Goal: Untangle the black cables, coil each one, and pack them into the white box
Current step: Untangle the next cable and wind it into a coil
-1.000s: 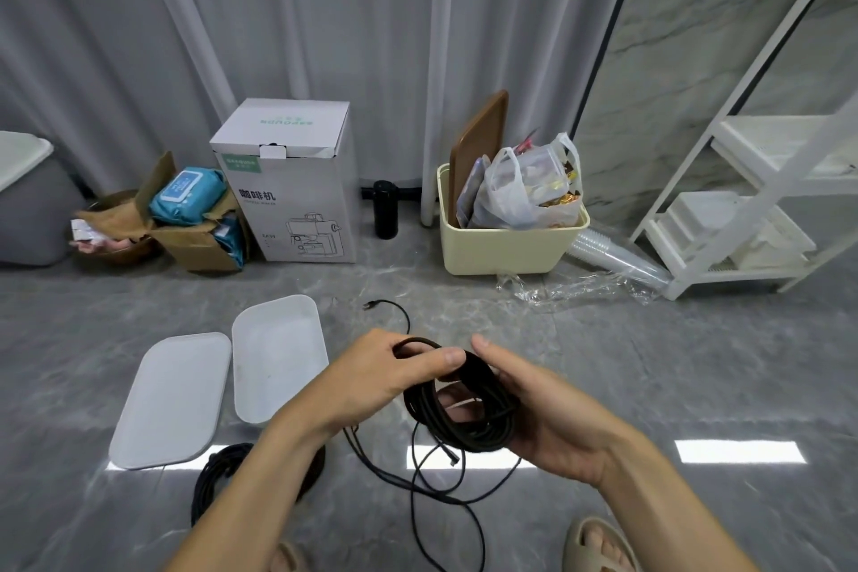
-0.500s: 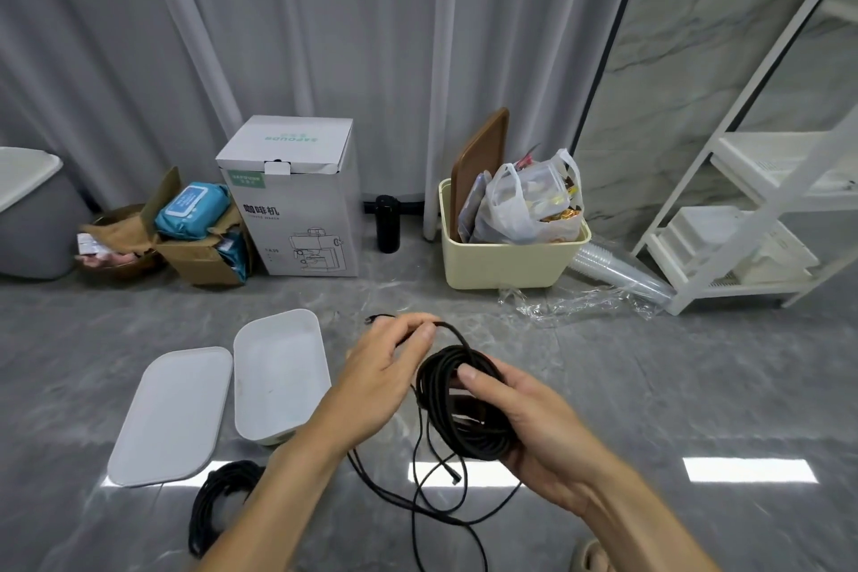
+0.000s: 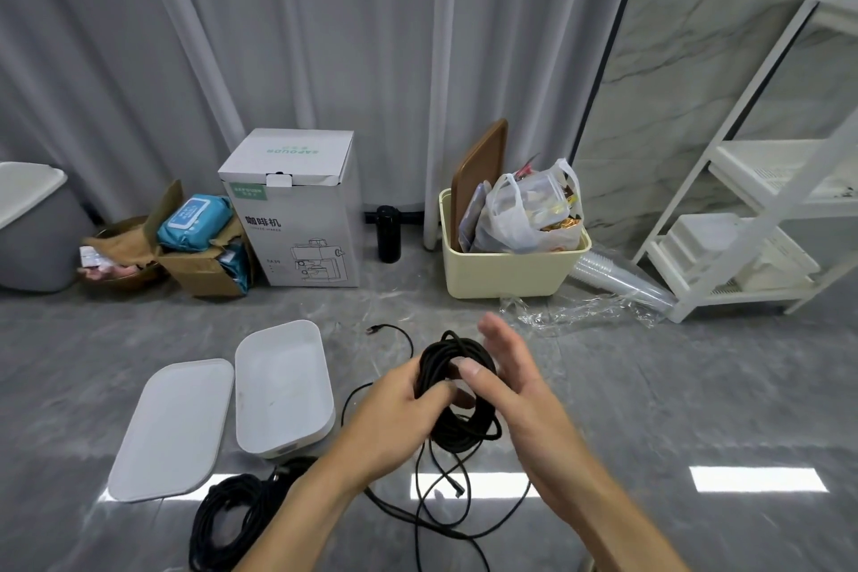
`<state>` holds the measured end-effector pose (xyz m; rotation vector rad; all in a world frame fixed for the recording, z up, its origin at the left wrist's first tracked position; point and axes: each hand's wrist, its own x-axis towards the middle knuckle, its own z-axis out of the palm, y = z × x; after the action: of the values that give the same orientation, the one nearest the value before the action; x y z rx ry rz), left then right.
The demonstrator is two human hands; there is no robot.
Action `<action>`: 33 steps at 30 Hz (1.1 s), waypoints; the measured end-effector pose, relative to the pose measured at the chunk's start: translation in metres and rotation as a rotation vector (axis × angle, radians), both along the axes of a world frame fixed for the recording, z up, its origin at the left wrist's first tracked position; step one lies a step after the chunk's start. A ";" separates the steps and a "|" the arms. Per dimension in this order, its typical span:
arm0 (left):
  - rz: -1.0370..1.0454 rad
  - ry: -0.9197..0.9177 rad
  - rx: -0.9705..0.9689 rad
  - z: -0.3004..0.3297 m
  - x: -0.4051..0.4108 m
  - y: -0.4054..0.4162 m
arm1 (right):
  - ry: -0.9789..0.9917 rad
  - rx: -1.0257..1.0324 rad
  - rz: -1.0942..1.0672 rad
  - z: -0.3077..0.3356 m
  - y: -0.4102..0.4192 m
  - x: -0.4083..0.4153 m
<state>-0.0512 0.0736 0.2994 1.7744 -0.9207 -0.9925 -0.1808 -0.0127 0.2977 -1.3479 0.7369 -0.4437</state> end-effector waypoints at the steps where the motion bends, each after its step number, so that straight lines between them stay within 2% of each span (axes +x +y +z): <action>1: 0.010 -0.017 0.021 -0.001 0.001 0.000 | 0.060 -0.166 -0.016 -0.001 0.000 0.000; 3: 0.024 -0.095 0.049 -0.007 0.005 0.001 | 0.176 -0.641 -0.034 -0.006 -0.001 -0.003; 5: 0.032 -0.145 0.073 -0.008 0.005 0.001 | 0.211 -1.087 0.012 -0.015 -0.001 -0.003; 7: 0.015 -0.193 0.089 -0.011 0.004 0.001 | 0.193 -1.245 0.087 -0.021 0.002 -0.001; 11: -0.057 -0.422 0.109 -0.013 0.003 0.003 | 0.212 -1.181 0.253 -0.027 0.005 0.001; 14: -0.100 -0.493 0.116 -0.011 0.001 0.004 | 0.247 -1.059 0.293 -0.033 0.005 0.000; 17: -0.116 -0.461 0.129 -0.009 0.000 0.005 | 0.274 -0.887 0.292 -0.035 0.003 -0.002; 21: -0.085 -0.392 0.119 -0.010 0.002 0.006 | 0.268 -0.780 0.182 -0.030 0.002 0.000; 28: 0.070 -0.456 0.135 -0.001 0.001 0.006 | 0.261 -0.625 0.067 -0.022 0.008 0.005; 33: 0.087 -0.288 0.114 0.000 0.001 0.005 | 0.223 -0.400 0.071 -0.019 0.005 0.005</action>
<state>-0.0503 0.0787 0.2997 2.0738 -0.9681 -0.7584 -0.1754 -0.0077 0.2787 -1.8146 0.8072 -0.4008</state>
